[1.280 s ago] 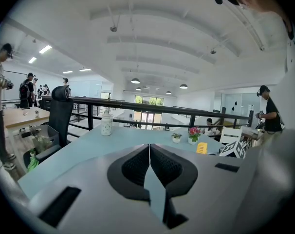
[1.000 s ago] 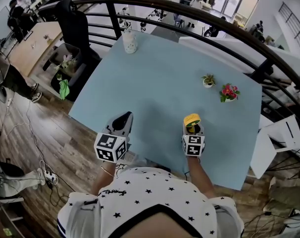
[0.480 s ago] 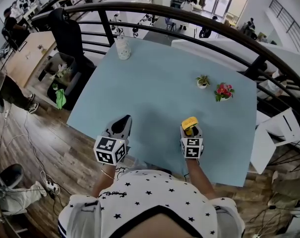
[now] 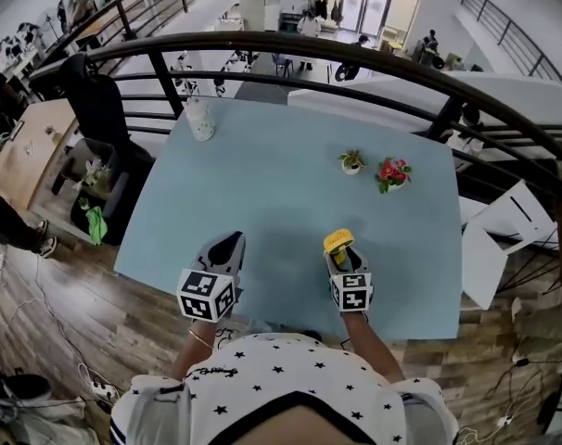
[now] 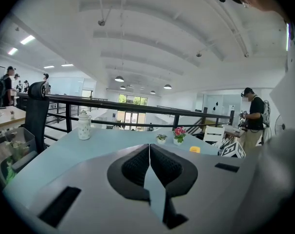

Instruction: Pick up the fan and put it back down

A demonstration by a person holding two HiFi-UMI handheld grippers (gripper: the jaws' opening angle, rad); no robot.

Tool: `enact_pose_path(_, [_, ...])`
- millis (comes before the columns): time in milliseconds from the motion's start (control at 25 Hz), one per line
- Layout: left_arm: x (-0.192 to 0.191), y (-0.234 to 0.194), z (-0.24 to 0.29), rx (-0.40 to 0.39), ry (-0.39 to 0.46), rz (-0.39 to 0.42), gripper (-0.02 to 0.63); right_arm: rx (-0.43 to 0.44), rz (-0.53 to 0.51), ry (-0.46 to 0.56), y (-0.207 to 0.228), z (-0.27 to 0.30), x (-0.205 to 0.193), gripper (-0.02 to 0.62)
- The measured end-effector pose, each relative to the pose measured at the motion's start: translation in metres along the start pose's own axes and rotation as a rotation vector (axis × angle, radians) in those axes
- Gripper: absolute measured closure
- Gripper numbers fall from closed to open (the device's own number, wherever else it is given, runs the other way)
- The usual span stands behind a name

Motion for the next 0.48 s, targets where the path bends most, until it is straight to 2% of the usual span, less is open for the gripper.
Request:
enact_pose_path(200, [0.002,0.009,0.014,-0.071,-0.01,0.01,0.577,-0.031,0.062,-0.009,0.007,-0.019,-0.006,0.393])
enact_pose_path(440, [0.002,0.021,0.033,-0.154,-0.018,0.022,0.577,-0.113,0.12,0.063,0.019,-0.045,0.002,0.502])
enact_pose_path(480, [0.003,0.023,0.036,-0.168,-0.018,0.025,0.577,-0.13,0.128,0.082,0.022,-0.05,0.006,0.538])
Point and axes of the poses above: the fingertips, and each gripper's own axes: z forward along the fingers, y to its right, x out of its top, the point moved 5 cm from there along -z, backward along the fingers, and after that the axes turned 4 degrees about y, right-handed, at the moved point
